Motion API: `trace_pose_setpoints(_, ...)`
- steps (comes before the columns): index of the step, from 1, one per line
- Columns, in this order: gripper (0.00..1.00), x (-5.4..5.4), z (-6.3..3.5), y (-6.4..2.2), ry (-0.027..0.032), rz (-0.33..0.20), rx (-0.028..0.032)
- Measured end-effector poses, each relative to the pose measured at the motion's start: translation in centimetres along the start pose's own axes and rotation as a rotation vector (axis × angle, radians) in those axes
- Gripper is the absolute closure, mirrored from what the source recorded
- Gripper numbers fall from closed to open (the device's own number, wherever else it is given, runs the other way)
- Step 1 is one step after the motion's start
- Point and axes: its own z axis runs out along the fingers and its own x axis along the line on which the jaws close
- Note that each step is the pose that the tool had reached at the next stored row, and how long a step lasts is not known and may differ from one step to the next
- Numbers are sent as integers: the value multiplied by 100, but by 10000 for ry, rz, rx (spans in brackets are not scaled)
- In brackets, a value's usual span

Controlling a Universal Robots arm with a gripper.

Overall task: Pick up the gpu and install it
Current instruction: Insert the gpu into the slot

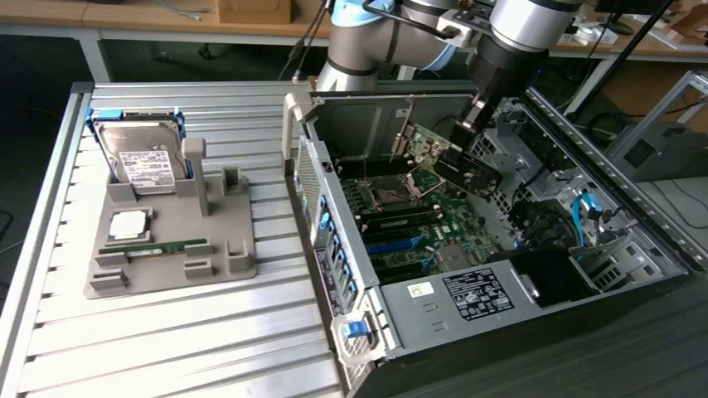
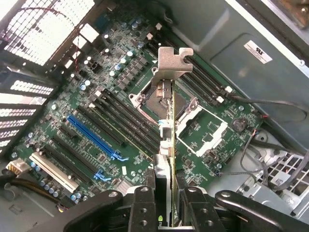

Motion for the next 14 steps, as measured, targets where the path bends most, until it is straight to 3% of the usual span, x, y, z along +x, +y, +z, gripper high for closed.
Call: trace_pose_setpoints(14,73,0,6,0,31,-1229,-30)
